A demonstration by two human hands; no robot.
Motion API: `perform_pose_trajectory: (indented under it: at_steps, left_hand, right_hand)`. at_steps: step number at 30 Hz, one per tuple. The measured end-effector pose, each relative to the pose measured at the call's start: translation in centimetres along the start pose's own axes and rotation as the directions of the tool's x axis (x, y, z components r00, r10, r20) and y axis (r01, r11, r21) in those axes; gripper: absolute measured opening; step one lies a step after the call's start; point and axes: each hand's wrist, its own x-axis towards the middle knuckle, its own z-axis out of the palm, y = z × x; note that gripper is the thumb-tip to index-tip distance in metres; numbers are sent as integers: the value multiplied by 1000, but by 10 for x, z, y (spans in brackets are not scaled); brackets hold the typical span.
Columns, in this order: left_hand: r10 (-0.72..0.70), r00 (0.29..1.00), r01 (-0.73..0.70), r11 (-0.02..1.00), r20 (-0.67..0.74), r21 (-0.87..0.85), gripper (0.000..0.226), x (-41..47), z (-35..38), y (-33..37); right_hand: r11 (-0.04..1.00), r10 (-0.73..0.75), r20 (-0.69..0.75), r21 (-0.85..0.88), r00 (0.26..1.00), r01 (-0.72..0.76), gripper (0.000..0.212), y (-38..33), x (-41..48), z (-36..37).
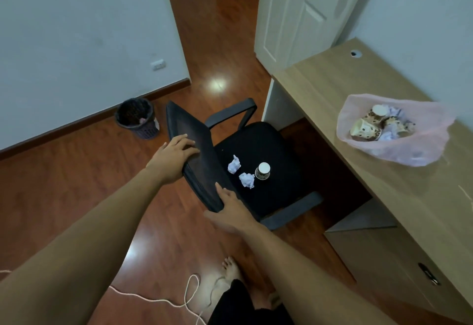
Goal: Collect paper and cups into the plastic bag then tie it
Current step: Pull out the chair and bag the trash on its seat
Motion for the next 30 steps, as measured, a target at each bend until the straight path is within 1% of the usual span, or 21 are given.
perform_pose_trajectory:
  at_steps: [2, 4, 6, 7, 8, 9, 11, 14, 17, 19, 22, 24, 25, 27, 28, 30]
  left_hand:
    - [2, 998, -4, 999, 65, 33, 77, 0, -6, -1]
    - [-3, 976, -14, 997, 219, 74, 87, 3, -19, 0]
    - [-22, 935, 1, 998, 354, 60, 91, 9, -39, 3]
    - [-24, 926, 12, 999, 378, 35, 91, 13, -49, 6]
    - [-20, 925, 27, 1000, 379, -12, 89, 18, -59, 10]
    - [-4, 932, 37, 996, 363, -83, 85, 22, -70, 17]
    - [42, 952, 35, 969, 303, -244, 72, 34, -85, 34]
    - [83, 971, 19, 907, 223, -421, 49, 60, -100, 68]
    - [101, 977, 14, 846, 186, -532, 37, 91, -110, 110]
    - [101, 981, 27, 778, 167, -627, 31, 109, -116, 145]
    - [84, 988, 41, 675, 133, -737, 23, 137, -123, 201]
    - [52, 989, 82, 588, 139, -805, 24, 159, -125, 235]
    - [36, 987, 111, 543, 155, -833, 25, 171, -125, 252]
    - [16, 984, 149, 471, 177, -870, 26, 198, -123, 284]
    - [4, 983, 161, 450, 182, -878, 27, 212, -122, 300]
    - [-36, 982, 184, 426, 186, -886, 27, 240, -119, 330]
  right_hand:
    - [1000, -12, 52, 24, 999, 11, 111, 3, -2, -5]
    - [996, -26, 68, 89, 997, 20, 114, 7, -7, -18]
    - [980, -35, 43, 197, 998, 26, 107, 11, -14, -39]
    - [972, -37, 16, 232, 999, 33, 101, 14, -17, -53]
    - [974, -36, -20, 225, 999, 40, 91, 17, -20, -69]
    - [982, -38, -66, 181, 997, 50, 80, 19, -23, -88]
    - [992, -47, -170, 104, 984, 65, 65, 26, -28, -128]
    - [997, -62, -321, 23, 945, 73, 52, 42, -33, -192]
    - [998, -57, -455, -13, 889, 57, 41, 59, -43, -259]
    - [998, -58, -526, -40, 849, 44, 35, 71, -50, -303]
    - [992, -70, -625, -128, 777, -14, 32, 96, -56, -368]
    - [983, -71, -672, -173, 737, -63, 37, 114, -58, -410]
    - [969, -51, -696, -208, 716, -133, 41, 123, -57, -431]
    - [894, 10, -745, -292, 667, -340, 43, 141, -56, -470]
    - [846, 22, -765, -328, 643, -420, 46, 151, -54, -487]
    - [774, 57, -786, -354, 616, -524, 58, 169, -51, -516]
